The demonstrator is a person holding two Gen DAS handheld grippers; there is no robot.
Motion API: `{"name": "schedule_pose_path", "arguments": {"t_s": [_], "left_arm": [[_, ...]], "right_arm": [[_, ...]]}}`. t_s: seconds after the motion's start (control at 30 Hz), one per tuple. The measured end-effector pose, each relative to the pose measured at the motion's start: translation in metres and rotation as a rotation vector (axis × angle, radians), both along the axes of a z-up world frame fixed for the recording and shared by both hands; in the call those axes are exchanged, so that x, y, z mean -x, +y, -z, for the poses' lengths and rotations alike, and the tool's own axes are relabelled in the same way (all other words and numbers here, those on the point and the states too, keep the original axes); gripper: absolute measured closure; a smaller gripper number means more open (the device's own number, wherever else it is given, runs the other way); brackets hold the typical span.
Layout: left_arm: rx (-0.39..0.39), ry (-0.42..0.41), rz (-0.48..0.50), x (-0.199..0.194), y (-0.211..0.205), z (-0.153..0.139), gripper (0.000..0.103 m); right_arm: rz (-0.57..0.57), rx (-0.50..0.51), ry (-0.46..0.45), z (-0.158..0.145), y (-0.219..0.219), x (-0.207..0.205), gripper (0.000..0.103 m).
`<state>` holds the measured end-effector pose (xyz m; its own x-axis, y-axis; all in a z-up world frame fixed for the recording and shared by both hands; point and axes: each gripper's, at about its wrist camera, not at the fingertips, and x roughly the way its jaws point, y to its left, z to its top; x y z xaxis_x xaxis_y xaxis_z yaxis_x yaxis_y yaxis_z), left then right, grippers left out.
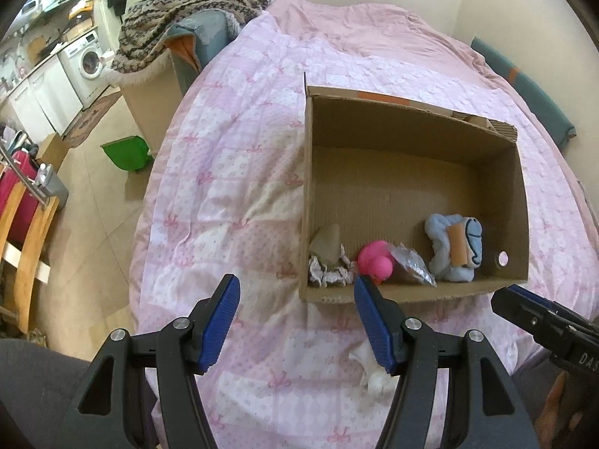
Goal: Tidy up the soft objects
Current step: 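Withdraw both open tools from the box toward the crumpled white paper, then grasp the crumpled white paper with the right tool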
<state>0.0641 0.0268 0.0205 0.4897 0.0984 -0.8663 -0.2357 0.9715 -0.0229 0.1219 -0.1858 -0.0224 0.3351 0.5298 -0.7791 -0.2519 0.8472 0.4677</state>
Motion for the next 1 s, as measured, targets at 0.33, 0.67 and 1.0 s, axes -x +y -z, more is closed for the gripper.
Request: {"name": "schedule_pose_path", "arguments": {"t_s": [0.33,0.67,1.0], "left_arm": [[0.043,0.05,0.01,0.023,0.002,0.019,0.042],[0.088,0.075,0.018,0.025,0.005,0.031,0.042],[0.101,0.088,-0.052,0.026,0.022,0.039,0.042]], "right_arm": [[-0.008,0.041,0.014,0.007,0.005,0.023,0.034],[-0.049,0.09,0.048,0.021,0.02,0.034,0.034],[-0.005,0.074,0.139,0.041,0.016,0.019,0.034]]}}
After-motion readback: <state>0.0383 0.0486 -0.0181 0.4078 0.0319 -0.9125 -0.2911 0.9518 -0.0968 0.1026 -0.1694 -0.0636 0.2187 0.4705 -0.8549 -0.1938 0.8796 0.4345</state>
